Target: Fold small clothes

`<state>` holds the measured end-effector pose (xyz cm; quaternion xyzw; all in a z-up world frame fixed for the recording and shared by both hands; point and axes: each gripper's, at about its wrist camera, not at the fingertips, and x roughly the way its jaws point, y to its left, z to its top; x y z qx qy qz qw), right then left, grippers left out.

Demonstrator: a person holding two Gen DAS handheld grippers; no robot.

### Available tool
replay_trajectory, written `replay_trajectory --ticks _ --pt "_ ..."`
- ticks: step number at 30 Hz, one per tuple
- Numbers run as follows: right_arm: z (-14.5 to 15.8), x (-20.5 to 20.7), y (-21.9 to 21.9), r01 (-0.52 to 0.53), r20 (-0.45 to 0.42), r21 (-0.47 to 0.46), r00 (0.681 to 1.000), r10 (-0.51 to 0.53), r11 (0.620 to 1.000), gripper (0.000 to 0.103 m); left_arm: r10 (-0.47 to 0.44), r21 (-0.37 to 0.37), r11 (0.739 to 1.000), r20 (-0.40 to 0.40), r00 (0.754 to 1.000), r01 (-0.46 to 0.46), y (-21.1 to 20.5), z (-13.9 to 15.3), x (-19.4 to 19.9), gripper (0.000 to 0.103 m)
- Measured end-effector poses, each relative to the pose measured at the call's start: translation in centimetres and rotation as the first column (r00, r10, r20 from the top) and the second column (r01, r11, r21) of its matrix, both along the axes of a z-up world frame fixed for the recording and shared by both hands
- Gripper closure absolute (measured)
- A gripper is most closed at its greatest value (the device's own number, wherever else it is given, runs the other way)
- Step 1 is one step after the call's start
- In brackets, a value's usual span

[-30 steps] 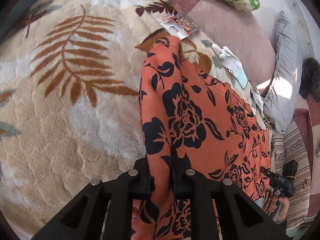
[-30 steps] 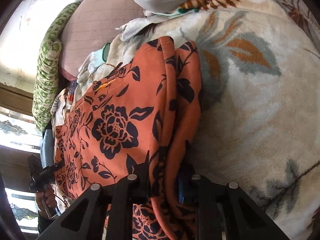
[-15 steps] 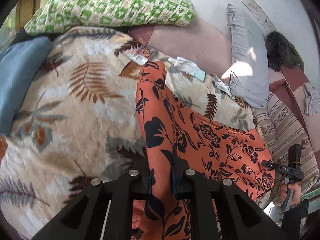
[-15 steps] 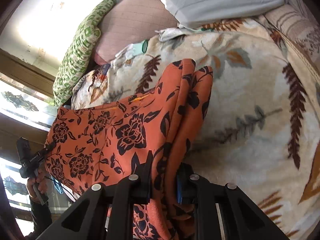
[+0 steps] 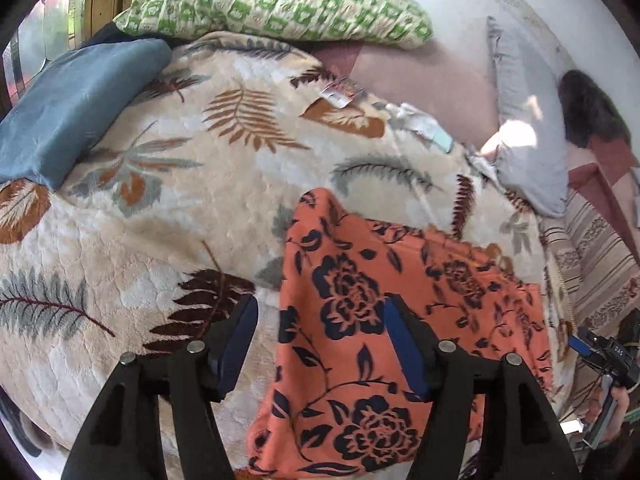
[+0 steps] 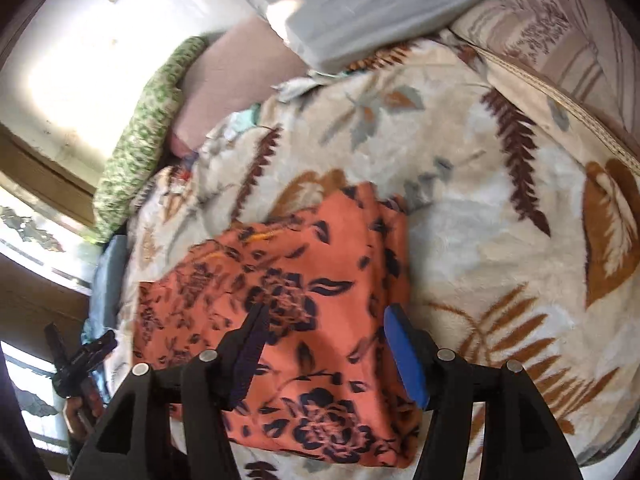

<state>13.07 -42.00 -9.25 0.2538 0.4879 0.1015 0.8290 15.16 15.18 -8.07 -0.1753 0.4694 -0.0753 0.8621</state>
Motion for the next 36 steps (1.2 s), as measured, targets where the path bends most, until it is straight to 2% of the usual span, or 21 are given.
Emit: replay_trajectory --ticks 4,6,7,8,9,10,12,14,15,16,17,18,19,20,21,22,24,25,29,33,36 --pt "-1.8 1.8 3.2 -0.162 0.017 0.205 0.987 0.161 0.965 0.033 -0.124 -0.061 0.990 0.012 0.992 0.125 -3.6 -1.2 0.0 0.027" --pt "-5.2 3.6 2.3 -0.093 -0.032 0.126 0.995 0.097 0.988 0.033 -0.143 -0.012 0.990 -0.043 0.989 0.143 -5.5 -4.1 1.2 0.027" --pt "-8.2 4.2 0.6 0.047 -0.154 0.080 0.988 -0.034 0.996 0.059 -0.126 0.027 0.991 -0.118 0.985 0.130 -6.2 -6.0 1.8 0.027" --pt "-10.2 4.2 -1.6 0.204 -0.229 0.170 0.960 -0.163 0.964 0.077 -0.113 0.048 0.991 -0.168 0.979 0.123 -6.5 -7.4 2.3 0.028" --pt "-10.3 3.4 -3.2 0.300 -0.246 0.235 0.938 -0.242 0.925 0.080 -0.107 0.065 0.991 -0.122 0.987 0.115 -6.8 -7.1 2.0 0.027" --pt "-9.1 3.2 -3.3 0.298 -0.221 0.211 0.942 -0.251 0.931 0.079 -0.109 0.077 0.990 -0.092 0.990 0.117 -7.2 -6.5 1.7 0.024" --pt "-5.9 3.3 -1.1 0.184 -0.140 0.054 0.975 -0.175 0.981 0.072 -0.134 0.074 0.987 -0.099 0.986 0.141 -7.8 -6.0 1.9 0.022" --pt "-3.8 3.5 0.9 0.071 -0.088 0.109 0.994 -0.062 0.991 0.056 -0.126 0.086 0.987 -0.110 0.986 0.135 -8.2 -6.0 2.3 0.022" --pt "-3.0 3.8 2.0 0.004 -0.052 0.156 0.999 0.004 0.988 0.035 -0.119 0.083 0.988 -0.110 0.987 0.128 -8.3 -6.0 2.4 0.022" --pt "-2.6 4.0 3.2 -0.059 0.007 0.181 0.998 0.059 0.982 0.033 -0.110 0.082 0.989 -0.114 0.987 0.120 -8.3 -6.1 2.6 0.022" --pt "-2.8 4.1 3.6 -0.088 0.040 0.162 0.996 0.083 0.983 0.033 -0.101 0.088 0.990 -0.121 0.988 0.112 -8.3 -6.3 2.7 0.022" --pt "-4.5 4.7 3.4 -0.050 -0.022 0.095 0.998 0.053 0.994 0.033 -0.095 0.094 0.990 -0.124 0.988 0.107 -8.3 -6.4 2.7 0.022" --pt "-7.6 5.4 2.1 0.051 -0.160 0.035 0.986 -0.045 0.998 0.053 -0.092 0.097 0.990 -0.124 0.988 0.105 -8.3 -6.3 2.8 0.022" --pt "-9.6 5.3 0.4 0.187 -0.217 0.128 0.963 -0.156 0.974 0.069 -0.091 0.105 0.989 -0.127 0.988 0.104 -8.4 -6.3 2.7 0.022" --pt "-9.6 4.8 -0.4 0.274 -0.222 0.179 0.947 -0.233 0.945 0.073 -0.088 0.116 0.988 -0.129 0.988 0.103 -8.4 -6.1 2.4 0.022" --pt "-8.2 4.6 -0.3 0.264 -0.193 0.158 0.953 -0.232 0.952 0.069 -0.084 0.120 0.988 -0.123 0.989 0.099 -8.2 -5.9 2.0 0.022" --pt "-4.7 4.7 2.5 0.144 -0.101 0.003 0.985 -0.143 0.990 0.057 -0.074 0.140 0.986 -0.123 0.990 0.091 -8.3 -5.8 1.8 0.022" --pt "-3.6 4.9 4.0 0.078 -0.081 0.009 0.994 -0.077 0.997 0.047 -0.069 0.153 0.984 -0.126 0.990 0.088 -8.4 -5.8 1.8 0.022" --pt "-1.4 6.7 11.3 -0.189 -0.022 0.157 0.981 0.194 0.969 0.041 -0.063 0.176 0.981 -0.115 0.991 0.082 -8.5 -5.5 1.1 0.022" --pt "-4.6 9.6 17.5 -0.322 -0.076 0.260 0.933 0.352 0.910 0.041 -0.050 0.204 0.977 -0.098 0.994 0.069 -8.0 -5.2 0.7 0.022" --pt "-9.8 12.6 17.7 -0.193 -0.201 0.302 0.944 0.260 0.934 0.042 -0.030 0.191 0.980 -0.102 0.994 0.049 -7.2 -5.2 0.6 0.022"
